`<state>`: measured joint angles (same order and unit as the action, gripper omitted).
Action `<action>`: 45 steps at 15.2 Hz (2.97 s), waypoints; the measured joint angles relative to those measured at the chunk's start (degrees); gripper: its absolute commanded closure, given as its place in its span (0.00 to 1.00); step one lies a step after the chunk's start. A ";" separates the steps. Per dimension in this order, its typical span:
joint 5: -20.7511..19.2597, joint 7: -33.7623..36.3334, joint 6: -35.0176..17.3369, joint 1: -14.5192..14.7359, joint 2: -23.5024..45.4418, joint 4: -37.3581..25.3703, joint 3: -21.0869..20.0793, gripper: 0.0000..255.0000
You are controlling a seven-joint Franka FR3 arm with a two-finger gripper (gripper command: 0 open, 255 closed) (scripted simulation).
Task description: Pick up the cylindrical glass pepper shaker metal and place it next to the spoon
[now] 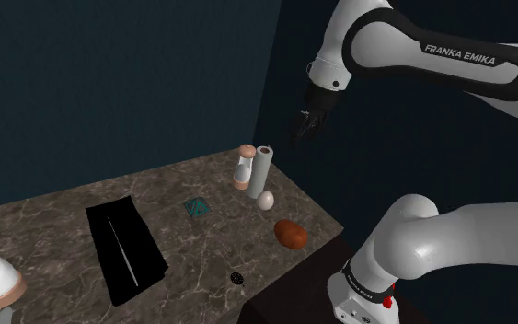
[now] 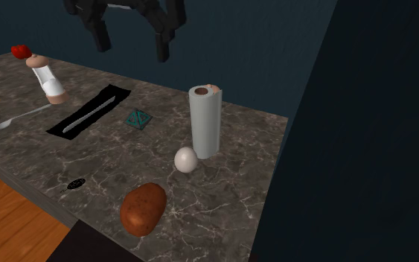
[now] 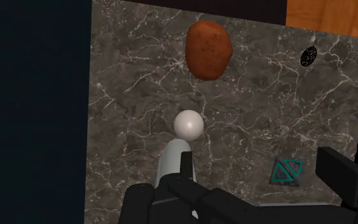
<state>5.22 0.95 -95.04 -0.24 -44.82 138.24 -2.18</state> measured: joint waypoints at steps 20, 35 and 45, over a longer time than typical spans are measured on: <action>-14.93 -2.72 -27.39 -3.15 35.33 -9.17 -3.04 0.00; -17.01 -1.87 -34.00 -3.79 40.05 -7.36 -2.71 1.00; -17.03 -1.86 -34.02 -3.80 40.03 -7.36 -2.70 1.00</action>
<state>-11.81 -0.91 -129.06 -4.04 -4.79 130.89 -4.87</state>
